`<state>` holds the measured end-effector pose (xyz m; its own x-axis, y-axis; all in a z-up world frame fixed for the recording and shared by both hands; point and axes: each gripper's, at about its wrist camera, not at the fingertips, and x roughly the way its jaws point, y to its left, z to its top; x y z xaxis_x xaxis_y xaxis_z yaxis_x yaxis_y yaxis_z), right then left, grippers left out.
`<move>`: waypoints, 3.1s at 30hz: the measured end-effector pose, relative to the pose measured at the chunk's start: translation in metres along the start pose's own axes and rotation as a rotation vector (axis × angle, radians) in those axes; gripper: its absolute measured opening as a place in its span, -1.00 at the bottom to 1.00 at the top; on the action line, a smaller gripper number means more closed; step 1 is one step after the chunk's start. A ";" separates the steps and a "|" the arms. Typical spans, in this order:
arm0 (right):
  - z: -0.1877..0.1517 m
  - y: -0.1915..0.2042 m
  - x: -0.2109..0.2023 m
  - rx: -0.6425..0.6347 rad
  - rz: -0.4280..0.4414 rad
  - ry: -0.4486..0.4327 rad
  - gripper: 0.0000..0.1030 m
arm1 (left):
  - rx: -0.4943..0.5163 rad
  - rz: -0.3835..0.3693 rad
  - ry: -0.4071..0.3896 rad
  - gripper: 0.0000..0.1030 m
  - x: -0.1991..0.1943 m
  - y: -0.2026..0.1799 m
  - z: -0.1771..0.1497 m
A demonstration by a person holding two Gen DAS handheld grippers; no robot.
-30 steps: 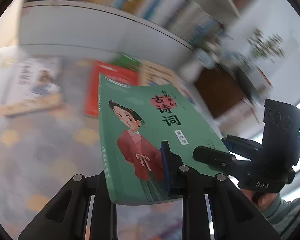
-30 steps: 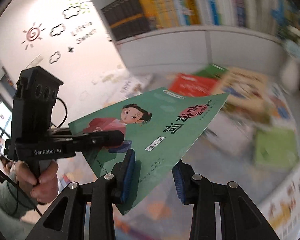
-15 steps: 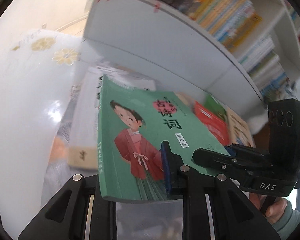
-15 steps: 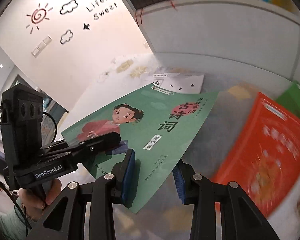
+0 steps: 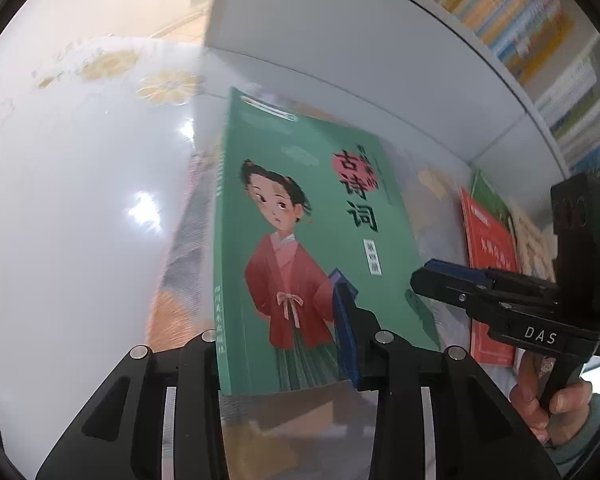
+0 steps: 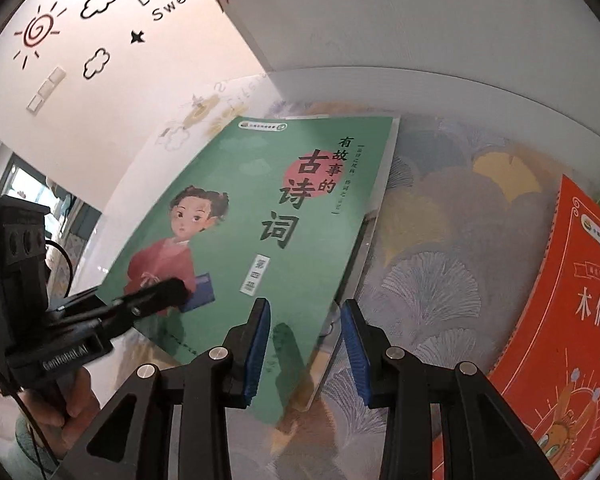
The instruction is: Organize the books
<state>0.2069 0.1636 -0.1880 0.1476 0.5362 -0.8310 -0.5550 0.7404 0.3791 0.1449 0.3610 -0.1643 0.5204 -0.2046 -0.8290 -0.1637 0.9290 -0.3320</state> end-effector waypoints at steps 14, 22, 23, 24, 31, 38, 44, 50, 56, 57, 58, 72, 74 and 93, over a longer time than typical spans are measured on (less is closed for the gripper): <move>-0.002 -0.012 -0.010 0.117 -0.041 -0.021 -0.30 | -0.027 0.059 0.068 0.29 -0.012 0.036 -0.006; -0.011 0.015 0.001 0.096 -0.043 0.025 -0.18 | -0.001 0.038 0.078 0.30 -0.002 0.048 0.005; -0.013 0.022 0.002 0.090 -0.049 0.024 -0.15 | 0.007 0.041 0.079 0.30 -0.003 0.049 0.006; -0.014 0.029 0.002 0.084 -0.049 0.026 -0.13 | 0.002 0.029 0.082 0.30 -0.004 0.050 0.006; -0.030 0.020 -0.019 0.105 -0.062 0.033 -0.14 | 0.031 0.129 0.004 0.30 -0.040 0.022 -0.018; -0.098 0.022 -0.088 0.068 -0.179 -0.031 -0.09 | 0.071 0.094 -0.039 0.30 -0.066 -0.051 -0.091; -0.182 0.015 -0.136 0.089 -0.314 -0.086 0.01 | 0.052 0.163 -0.042 0.30 -0.064 -0.096 -0.143; -0.246 -0.012 -0.166 0.188 -0.391 -0.099 0.02 | 0.025 0.298 -0.083 0.35 -0.059 -0.109 -0.179; -0.279 -0.032 -0.167 0.217 -0.530 -0.141 0.04 | 0.090 0.411 -0.138 0.77 -0.035 -0.111 -0.203; -0.282 -0.035 -0.166 0.225 -0.540 -0.148 0.04 | 0.092 0.431 -0.147 1.00 -0.033 -0.110 -0.204; -0.284 -0.036 -0.165 0.230 -0.551 -0.156 0.04 | 0.075 0.424 -0.149 1.00 -0.032 -0.106 -0.205; -0.293 -0.045 -0.151 0.327 -0.640 -0.206 0.87 | 0.068 0.362 -0.185 1.00 -0.035 -0.095 -0.214; -0.297 -0.046 -0.149 0.333 -0.671 -0.218 1.00 | 0.067 0.361 -0.185 1.00 -0.035 -0.095 -0.214; -0.298 -0.044 -0.146 0.361 -0.703 -0.237 1.00 | 0.065 0.361 -0.185 1.00 -0.036 -0.095 -0.214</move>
<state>-0.0341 -0.0680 -0.2049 0.5538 -0.0594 -0.8305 0.0224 0.9982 -0.0565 -0.0374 0.2143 -0.1996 0.5819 0.1919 -0.7903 -0.3133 0.9496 -0.0002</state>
